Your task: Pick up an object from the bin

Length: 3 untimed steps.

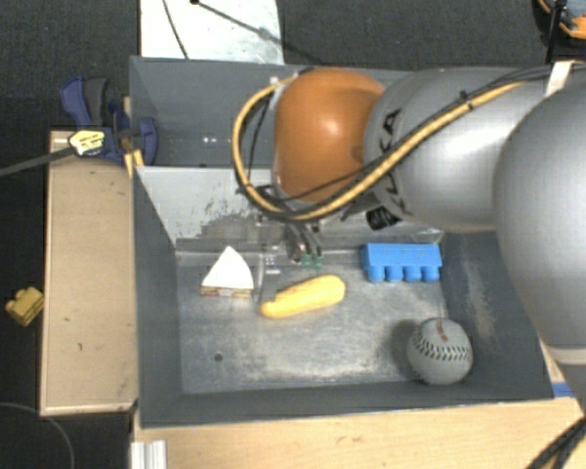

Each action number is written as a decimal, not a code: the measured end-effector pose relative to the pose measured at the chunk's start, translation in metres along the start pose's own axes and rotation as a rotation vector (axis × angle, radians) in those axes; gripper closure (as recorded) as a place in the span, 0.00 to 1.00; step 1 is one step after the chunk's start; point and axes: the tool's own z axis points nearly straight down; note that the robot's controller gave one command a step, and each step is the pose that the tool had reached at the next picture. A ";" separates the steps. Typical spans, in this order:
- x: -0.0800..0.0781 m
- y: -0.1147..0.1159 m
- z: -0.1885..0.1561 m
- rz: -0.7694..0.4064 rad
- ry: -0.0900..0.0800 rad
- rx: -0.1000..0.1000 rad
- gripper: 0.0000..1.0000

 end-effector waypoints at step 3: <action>0.020 -0.071 0.079 -0.206 -0.004 0.000 0.00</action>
Offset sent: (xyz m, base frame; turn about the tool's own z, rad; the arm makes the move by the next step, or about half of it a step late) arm -0.0239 -0.0708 -0.0961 -0.1105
